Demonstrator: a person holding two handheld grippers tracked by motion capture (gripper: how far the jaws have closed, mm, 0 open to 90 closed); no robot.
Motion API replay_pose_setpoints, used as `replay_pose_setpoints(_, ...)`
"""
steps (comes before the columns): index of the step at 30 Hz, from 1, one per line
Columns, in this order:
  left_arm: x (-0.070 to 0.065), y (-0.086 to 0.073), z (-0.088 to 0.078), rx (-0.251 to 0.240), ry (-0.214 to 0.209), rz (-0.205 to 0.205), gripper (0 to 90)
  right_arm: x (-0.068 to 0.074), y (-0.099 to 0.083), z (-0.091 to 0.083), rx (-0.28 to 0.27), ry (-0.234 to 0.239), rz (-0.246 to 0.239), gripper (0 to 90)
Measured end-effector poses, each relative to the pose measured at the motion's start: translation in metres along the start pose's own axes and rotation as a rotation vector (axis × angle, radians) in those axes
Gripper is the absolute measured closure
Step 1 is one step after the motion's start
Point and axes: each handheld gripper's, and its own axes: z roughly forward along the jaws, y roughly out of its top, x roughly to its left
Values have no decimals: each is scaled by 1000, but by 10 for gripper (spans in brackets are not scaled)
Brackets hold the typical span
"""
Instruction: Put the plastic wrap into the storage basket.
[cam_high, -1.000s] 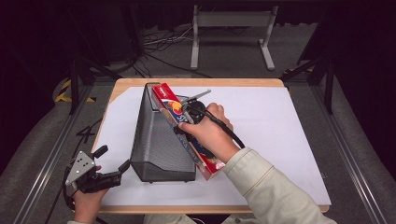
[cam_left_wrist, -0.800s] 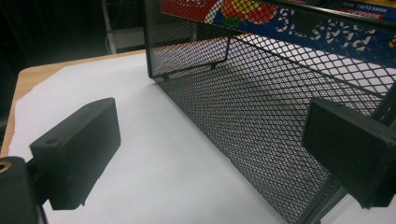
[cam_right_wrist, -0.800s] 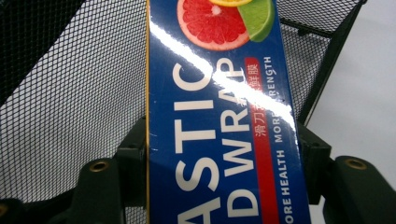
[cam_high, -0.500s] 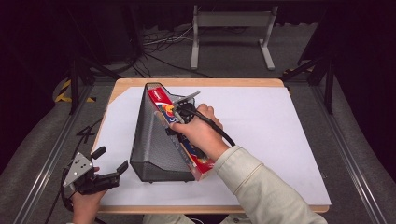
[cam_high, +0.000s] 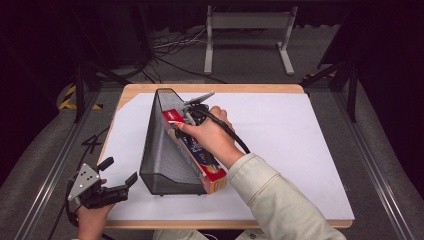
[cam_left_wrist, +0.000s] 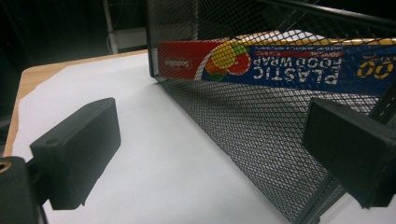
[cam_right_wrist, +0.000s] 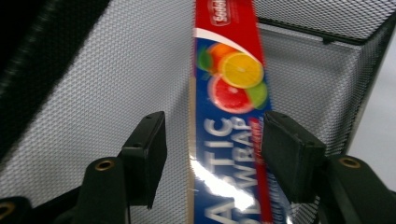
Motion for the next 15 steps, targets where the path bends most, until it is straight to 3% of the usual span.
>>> replay_pose_setpoints(7, 0, 0, -1, -4, 0, 2, 53, 7, -2, 8, 14, -28, -65, 430)
replay_pose_setpoints(15, 0, 0, -1, -4, 0, 1, 53, 0, -4, 11, -5, -5, -128, 470)
